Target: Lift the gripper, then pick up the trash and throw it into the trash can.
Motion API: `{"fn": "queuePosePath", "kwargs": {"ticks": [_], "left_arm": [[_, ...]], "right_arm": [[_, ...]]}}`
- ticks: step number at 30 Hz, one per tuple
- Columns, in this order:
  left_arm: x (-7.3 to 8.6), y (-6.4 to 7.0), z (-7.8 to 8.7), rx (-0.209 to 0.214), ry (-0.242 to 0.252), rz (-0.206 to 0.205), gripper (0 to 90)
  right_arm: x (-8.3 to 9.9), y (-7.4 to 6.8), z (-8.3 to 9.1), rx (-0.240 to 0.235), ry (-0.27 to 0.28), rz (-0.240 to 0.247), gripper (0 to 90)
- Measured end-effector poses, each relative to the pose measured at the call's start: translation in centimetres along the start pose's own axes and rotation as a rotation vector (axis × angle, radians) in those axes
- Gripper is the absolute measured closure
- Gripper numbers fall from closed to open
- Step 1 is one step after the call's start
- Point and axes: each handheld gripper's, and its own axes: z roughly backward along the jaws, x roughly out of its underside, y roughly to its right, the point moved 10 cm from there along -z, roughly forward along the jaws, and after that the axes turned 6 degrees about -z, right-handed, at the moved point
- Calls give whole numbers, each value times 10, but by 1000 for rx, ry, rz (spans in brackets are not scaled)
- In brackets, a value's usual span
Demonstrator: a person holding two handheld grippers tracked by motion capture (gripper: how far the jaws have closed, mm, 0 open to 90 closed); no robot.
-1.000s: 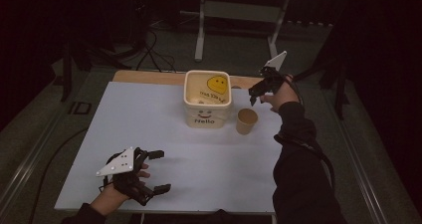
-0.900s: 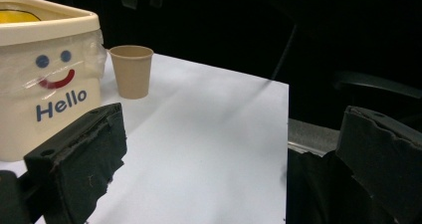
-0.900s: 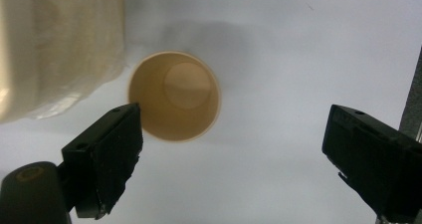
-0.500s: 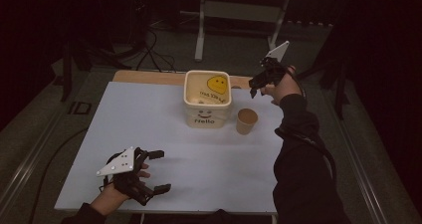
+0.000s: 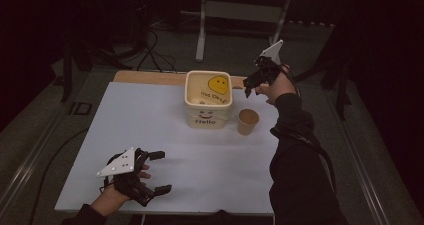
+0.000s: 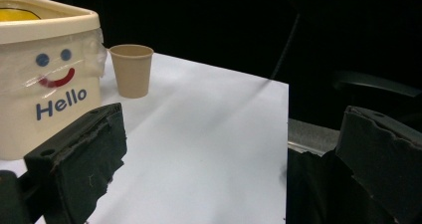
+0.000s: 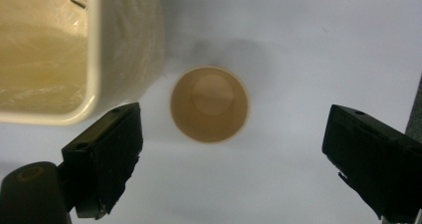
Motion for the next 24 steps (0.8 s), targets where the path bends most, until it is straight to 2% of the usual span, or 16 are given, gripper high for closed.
{"fn": "queuePosePath", "kwargs": {"ticks": [7, 15, 24], "left_arm": [[0, 0, 1, 0, -1, -3, 5], [0, 0, 1, -3, 0, -2, 5], [0, 1, 2, -1, 1, -3, 5]], "right_arm": [[1, -11, -6, -10, -11, 22, 90], [1, -12, -10, -6, -15, 26, 90], [6, -10, -25, 1, -41, 29, 89]]}}
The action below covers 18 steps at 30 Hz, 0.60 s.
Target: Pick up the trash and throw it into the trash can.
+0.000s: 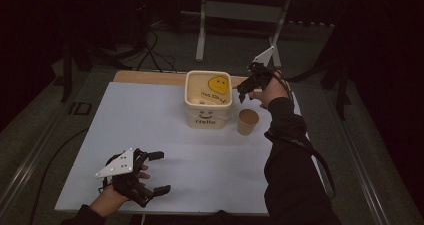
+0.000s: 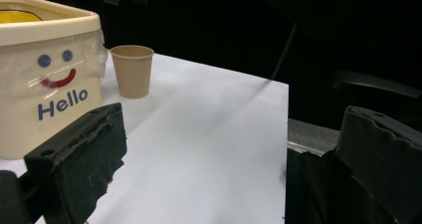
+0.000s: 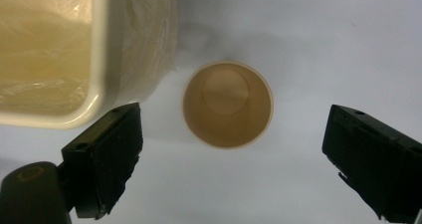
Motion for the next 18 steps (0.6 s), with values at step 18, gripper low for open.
{"fn": "queuePosePath", "kwargs": {"ticks": [18], "left_arm": [[0, 0, 0, -1, 4, 0, 5]], "right_arm": [[8, 8, -56, -22, -37, 7, 89]]}}
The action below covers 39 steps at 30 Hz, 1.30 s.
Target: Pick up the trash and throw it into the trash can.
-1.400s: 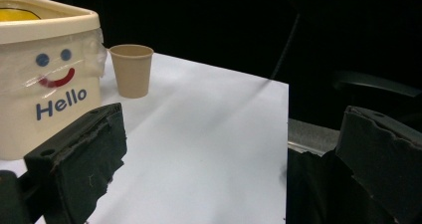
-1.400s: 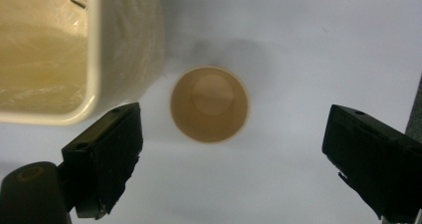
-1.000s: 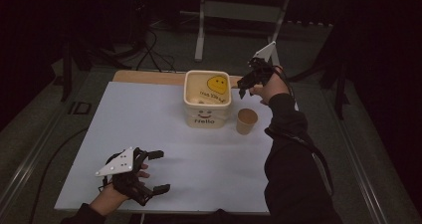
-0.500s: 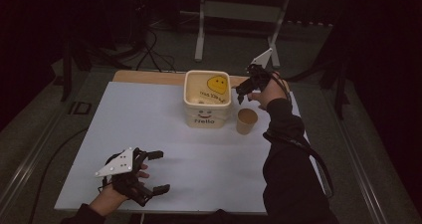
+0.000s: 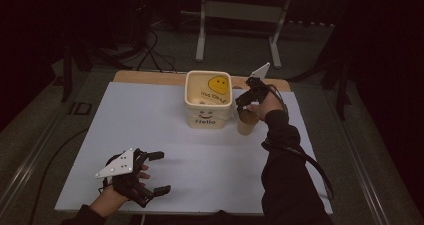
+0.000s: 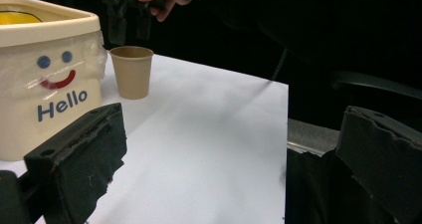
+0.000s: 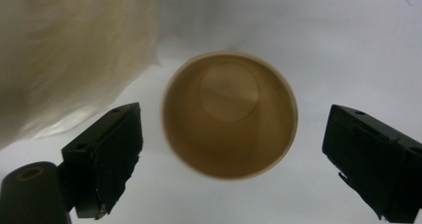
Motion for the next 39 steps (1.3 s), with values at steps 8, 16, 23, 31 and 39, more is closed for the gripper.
{"fn": "queuePosePath", "kwargs": {"ticks": [8, 16, 23, 31, 39], "left_arm": [[1, 0, -1, 2, -4, 1, 5], [1, 0, -1, 5, -6, 2, 5], [2, 1, -2, 11, -11, 7, 5], [2, 0, -1, 8, -10, 8, 5], [2, 0, -1, 8, -10, 4, 5]], "right_arm": [[0, 3, -13, 0, 8, -18, 85], [1, -2, -21, -32, -3, -23, 82], [2, -2, -18, -36, 0, -26, 82], [6, -2, -28, -1, -34, -21, 83], [9, -4, -33, 12, -37, -21, 103]]}}
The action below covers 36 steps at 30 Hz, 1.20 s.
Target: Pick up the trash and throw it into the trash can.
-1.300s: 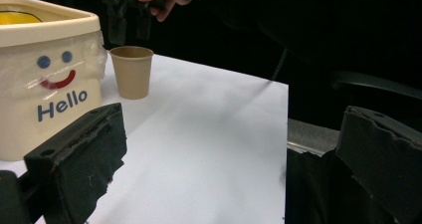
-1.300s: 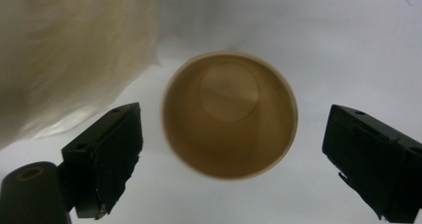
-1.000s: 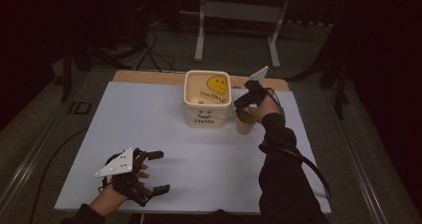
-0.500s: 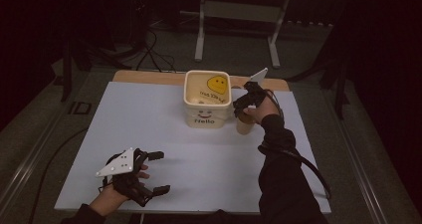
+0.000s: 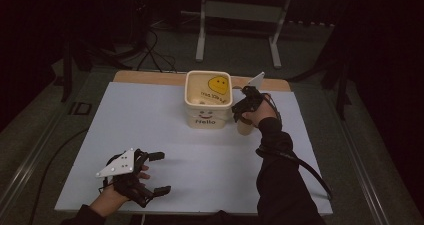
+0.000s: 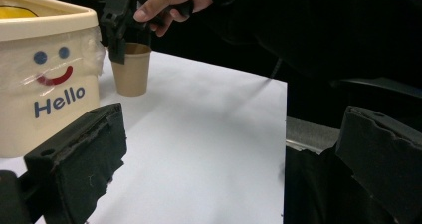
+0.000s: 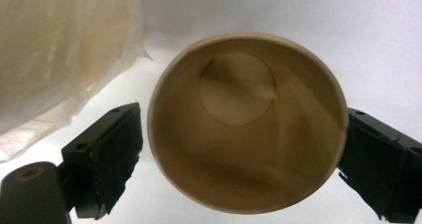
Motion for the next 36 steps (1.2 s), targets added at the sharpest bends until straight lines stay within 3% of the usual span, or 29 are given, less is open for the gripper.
{"fn": "queuePosePath", "kwargs": {"ticks": [15, 24, 36], "left_arm": [[1, 0, -1, 1, 0, 6, 5], [0, 0, 0, -1, 3, 5, 5], [1, 0, 0, 0, 1, 5, 5]], "right_arm": [[-2, 3, 12, 27, 8, 32, 224], [-6, 6, 36, 32, 33, 29, 227], [-8, 4, 80, 52, 62, 47, 227]]}}
